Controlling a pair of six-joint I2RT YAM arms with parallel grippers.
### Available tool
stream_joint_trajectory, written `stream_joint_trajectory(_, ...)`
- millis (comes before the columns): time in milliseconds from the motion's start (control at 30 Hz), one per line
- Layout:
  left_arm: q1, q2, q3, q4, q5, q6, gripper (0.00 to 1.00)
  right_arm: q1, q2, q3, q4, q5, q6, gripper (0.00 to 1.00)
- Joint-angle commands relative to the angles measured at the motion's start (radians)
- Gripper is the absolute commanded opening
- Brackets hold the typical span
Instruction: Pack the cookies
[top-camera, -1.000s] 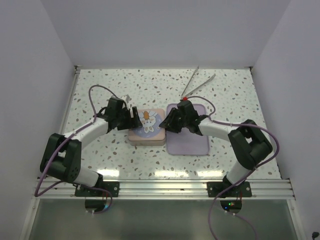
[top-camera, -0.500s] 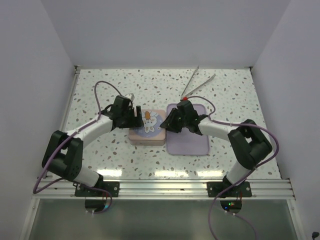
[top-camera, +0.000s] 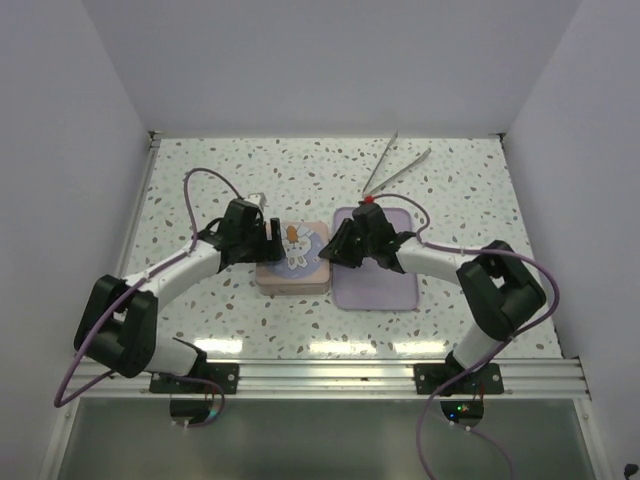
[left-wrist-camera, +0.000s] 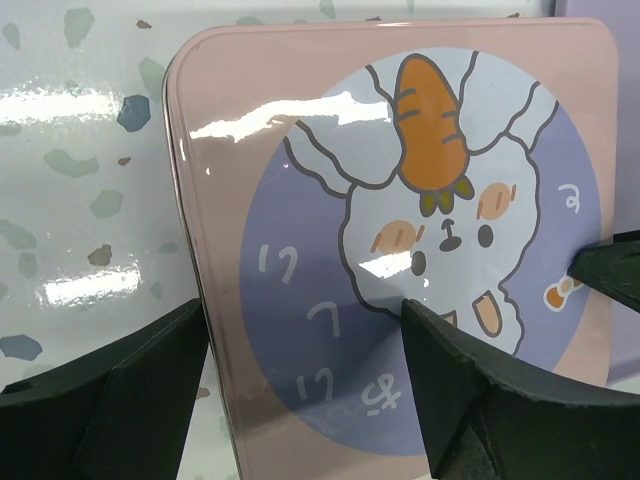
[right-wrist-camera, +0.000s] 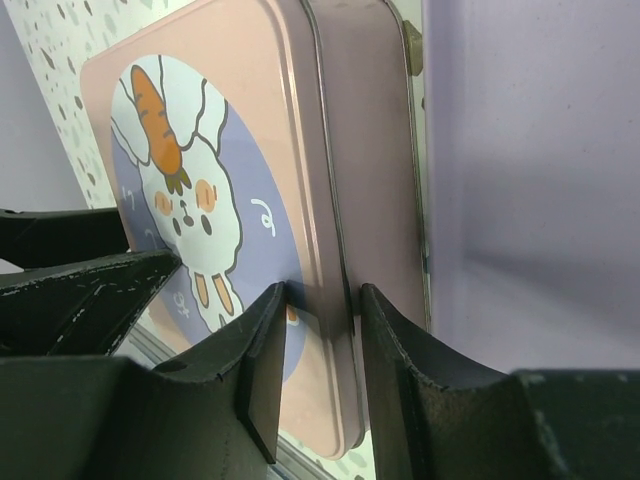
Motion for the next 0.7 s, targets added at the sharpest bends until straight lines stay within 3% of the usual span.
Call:
stream_joint_trajectory(0, -0.034, -0.029, -0.029, -0.068, 0.016, 0.004, 0.81, 0.045, 0.012, -0.039, -0.159, 0.015, -0.051, 0.35)
stream_joint_trajectory(667, -0.032, -0.197, 0.015, -0.214, -0.079, -0.009, 0.89, 0.043, -0.14, 0.01, -0.327, 0.085, -0.119, 0.79)
